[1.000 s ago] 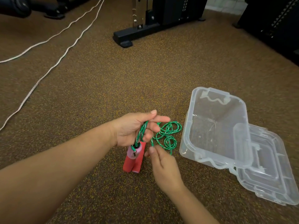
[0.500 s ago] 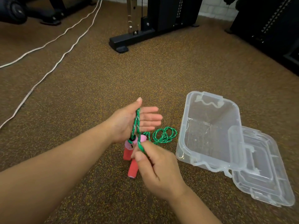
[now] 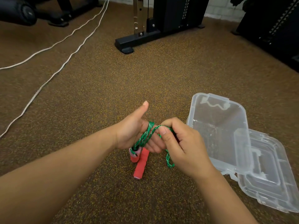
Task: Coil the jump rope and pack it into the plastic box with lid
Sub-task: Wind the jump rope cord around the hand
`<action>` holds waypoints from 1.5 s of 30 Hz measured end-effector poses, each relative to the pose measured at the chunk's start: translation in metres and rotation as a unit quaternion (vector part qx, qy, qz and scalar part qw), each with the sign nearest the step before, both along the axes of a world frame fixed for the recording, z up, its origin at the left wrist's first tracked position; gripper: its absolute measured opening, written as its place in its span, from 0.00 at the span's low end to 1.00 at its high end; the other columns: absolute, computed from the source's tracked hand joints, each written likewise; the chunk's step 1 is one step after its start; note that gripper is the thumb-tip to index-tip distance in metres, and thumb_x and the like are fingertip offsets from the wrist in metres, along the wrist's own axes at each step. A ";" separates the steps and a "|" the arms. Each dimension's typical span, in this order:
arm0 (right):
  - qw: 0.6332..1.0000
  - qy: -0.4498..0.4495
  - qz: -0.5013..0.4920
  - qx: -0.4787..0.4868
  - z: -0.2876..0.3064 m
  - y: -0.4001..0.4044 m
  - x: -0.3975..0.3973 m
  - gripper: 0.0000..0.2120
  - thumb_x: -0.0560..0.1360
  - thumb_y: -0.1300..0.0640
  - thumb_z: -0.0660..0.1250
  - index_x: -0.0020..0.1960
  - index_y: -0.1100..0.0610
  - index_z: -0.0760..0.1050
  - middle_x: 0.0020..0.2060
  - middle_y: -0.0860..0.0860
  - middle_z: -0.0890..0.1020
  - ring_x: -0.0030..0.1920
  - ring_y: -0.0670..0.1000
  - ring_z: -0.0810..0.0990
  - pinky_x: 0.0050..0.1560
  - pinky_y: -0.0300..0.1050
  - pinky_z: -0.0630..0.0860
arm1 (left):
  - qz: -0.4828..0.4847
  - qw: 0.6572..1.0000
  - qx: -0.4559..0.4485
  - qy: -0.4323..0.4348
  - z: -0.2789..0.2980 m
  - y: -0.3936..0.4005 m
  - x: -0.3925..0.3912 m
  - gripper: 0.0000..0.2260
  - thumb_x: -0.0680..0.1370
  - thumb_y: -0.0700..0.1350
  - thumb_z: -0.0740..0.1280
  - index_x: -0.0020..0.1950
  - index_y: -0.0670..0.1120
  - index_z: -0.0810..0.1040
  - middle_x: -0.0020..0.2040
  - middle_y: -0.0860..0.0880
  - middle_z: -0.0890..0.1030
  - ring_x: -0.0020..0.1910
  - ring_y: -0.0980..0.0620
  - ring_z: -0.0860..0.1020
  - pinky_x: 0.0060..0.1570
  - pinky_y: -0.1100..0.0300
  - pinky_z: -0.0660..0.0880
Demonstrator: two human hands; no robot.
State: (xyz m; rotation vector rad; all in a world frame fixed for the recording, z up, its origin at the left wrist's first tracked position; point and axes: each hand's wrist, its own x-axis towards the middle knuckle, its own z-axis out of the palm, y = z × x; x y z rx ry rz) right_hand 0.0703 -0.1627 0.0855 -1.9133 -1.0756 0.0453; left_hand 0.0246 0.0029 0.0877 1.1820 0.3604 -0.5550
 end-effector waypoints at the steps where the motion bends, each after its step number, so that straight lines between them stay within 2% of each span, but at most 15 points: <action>1: 1.000 0.001 -0.003 -0.005 -0.001 0.001 0.002 0.08 0.78 0.44 0.56 0.46 0.45 0.71 0.35 0.40 0.77 0.37 0.42 0.77 0.37 0.43 0.72 | -0.014 1.000 0.012 0.003 -0.003 0.002 -0.001 0.48 0.73 0.72 0.39 0.35 0.29 0.75 0.33 0.35 0.77 0.28 0.45 0.77 0.31 0.62 0.74; 5: 0.998 0.046 -0.035 0.016 -0.004 0.005 0.008 0.07 0.78 0.42 0.59 0.44 0.43 0.70 0.33 0.38 0.76 0.33 0.42 0.74 0.34 0.37 0.67 | -0.134 0.991 -0.011 0.021 -0.003 0.005 -0.004 0.49 0.69 0.74 0.41 0.47 0.30 0.75 0.35 0.35 0.80 0.30 0.44 0.81 0.32 0.62 0.75; 7: 0.991 0.115 -0.053 0.052 -0.008 0.008 0.009 0.09 0.78 0.43 0.61 0.41 0.46 0.71 0.31 0.39 0.75 0.30 0.41 0.71 0.32 0.35 0.66 | -0.173 0.982 -0.066 0.029 0.003 0.005 -0.008 0.42 0.70 0.71 0.45 0.47 0.35 0.79 0.34 0.40 0.83 0.32 0.47 0.83 0.32 0.63 0.76; 10: 0.970 0.220 -0.060 0.089 -0.019 0.011 0.010 0.13 0.75 0.43 0.61 0.39 0.50 0.72 0.30 0.42 0.72 0.31 0.40 0.68 0.34 0.42 0.68 | -0.191 0.973 -0.132 0.006 0.009 0.007 -0.013 0.26 0.77 0.58 0.52 0.48 0.40 0.81 0.37 0.43 0.85 0.35 0.48 0.84 0.34 0.62 0.78; 13: 0.948 0.298 -0.052 0.101 -0.036 0.013 0.005 0.15 0.75 0.41 0.62 0.38 0.52 0.73 0.30 0.42 0.74 0.34 0.41 0.70 0.37 0.47 0.69 | -0.190 0.969 -0.154 -0.018 0.014 0.008 -0.015 0.18 0.79 0.47 0.53 0.50 0.41 0.81 0.39 0.43 0.86 0.37 0.49 0.85 0.35 0.61 0.79; 16: 0.923 0.369 -0.031 0.105 -0.056 0.019 -0.007 0.21 0.73 0.35 0.62 0.40 0.53 0.75 0.35 0.49 0.77 0.39 0.48 0.74 0.44 0.55 0.72 | -0.130 0.977 -0.162 -0.041 0.014 0.008 -0.012 0.16 0.77 0.48 0.58 0.48 0.42 0.83 0.37 0.43 0.85 0.35 0.49 0.85 0.35 0.60 0.80; 18: 0.919 0.382 -0.033 0.096 -0.065 0.020 -0.017 0.22 0.72 0.31 0.60 0.42 0.49 0.77 0.34 0.48 0.77 0.37 0.48 0.73 0.40 0.55 0.72 | -0.065 0.982 -0.170 -0.044 0.014 0.007 -0.008 0.14 0.74 0.49 0.62 0.46 0.42 0.84 0.35 0.44 0.85 0.32 0.49 0.84 0.34 0.60 0.80; 20: 0.931 0.356 -0.050 0.061 -0.069 0.017 -0.026 0.18 0.76 0.35 0.57 0.43 0.48 0.76 0.29 0.43 0.74 0.30 0.43 0.68 0.33 0.47 0.65 | 0.005 0.985 -0.169 -0.040 0.015 0.007 -0.005 0.14 0.73 0.49 0.62 0.45 0.42 0.84 0.32 0.45 0.84 0.29 0.50 0.83 0.32 0.61 0.79; 24: 0.963 0.259 -0.067 -0.011 -0.068 0.006 -0.032 0.14 0.81 0.49 0.54 0.39 0.46 0.71 0.28 0.36 0.75 0.28 0.41 0.69 0.35 0.41 0.64 | 0.124 0.981 -0.143 -0.042 0.016 0.007 0.006 0.17 0.76 0.49 0.58 0.48 0.42 0.84 0.30 0.47 0.84 0.27 0.53 0.82 0.29 0.62 0.79; 26: 0.973 0.216 -0.060 -0.049 -0.065 0.003 -0.031 0.15 0.81 0.46 0.52 0.41 0.47 0.71 0.31 0.34 0.76 0.31 0.40 0.72 0.35 0.41 0.65 | 0.172 0.972 -0.150 -0.057 0.016 0.008 0.012 0.17 0.78 0.49 0.57 0.54 0.41 0.81 0.32 0.48 0.85 0.29 0.54 0.82 0.31 0.63 0.80; 31: 0.987 0.112 -0.013 -0.111 -0.051 -0.005 -0.034 0.19 0.77 0.38 0.46 0.45 0.47 0.70 0.34 0.44 0.77 0.36 0.46 0.75 0.39 0.50 0.72 | 0.276 0.948 -0.140 -0.076 0.016 0.004 0.026 0.20 0.82 0.51 0.51 0.61 0.39 0.74 0.45 0.46 0.86 0.40 0.53 0.85 0.40 0.62 0.81; 35: 0.992 0.056 0.021 -0.111 -0.032 -0.005 -0.035 0.20 0.77 0.38 0.47 0.45 0.50 0.70 0.32 0.43 0.74 0.36 0.50 0.76 0.37 0.50 0.71 | 0.289 0.947 -0.129 -0.052 0.014 -0.001 0.031 0.26 0.82 0.55 0.47 0.68 0.37 0.68 0.54 0.40 0.83 0.49 0.48 0.84 0.49 0.58 0.80; 38: 0.995 0.033 0.040 -0.090 -0.019 -0.004 -0.034 0.20 0.78 0.40 0.49 0.42 0.52 0.70 0.32 0.46 0.76 0.35 0.49 0.75 0.39 0.44 0.67 | 0.287 0.950 -0.117 -0.044 0.014 0.002 0.032 0.35 0.79 0.63 0.45 0.72 0.36 0.63 0.59 0.37 0.80 0.57 0.44 0.80 0.58 0.53 0.75; 42: 0.996 0.020 0.054 -0.064 -0.001 -0.001 -0.033 0.17 0.77 0.44 0.52 0.42 0.54 0.73 0.32 0.48 0.77 0.35 0.49 0.75 0.37 0.52 0.72 | 0.267 0.957 -0.109 -0.030 0.013 0.008 0.029 0.44 0.74 0.71 0.43 0.73 0.35 0.61 0.59 0.35 0.79 0.58 0.42 0.79 0.57 0.52 0.75; 45: 0.998 0.011 0.057 -0.039 0.009 0.000 -0.029 0.14 0.76 0.47 0.54 0.40 0.53 0.74 0.31 0.48 0.77 0.34 0.48 0.75 0.35 0.52 0.72 | 0.246 0.964 -0.094 -0.022 0.012 0.006 0.026 0.48 0.72 0.73 0.40 0.72 0.35 0.62 0.59 0.35 0.79 0.58 0.41 0.79 0.59 0.52 0.73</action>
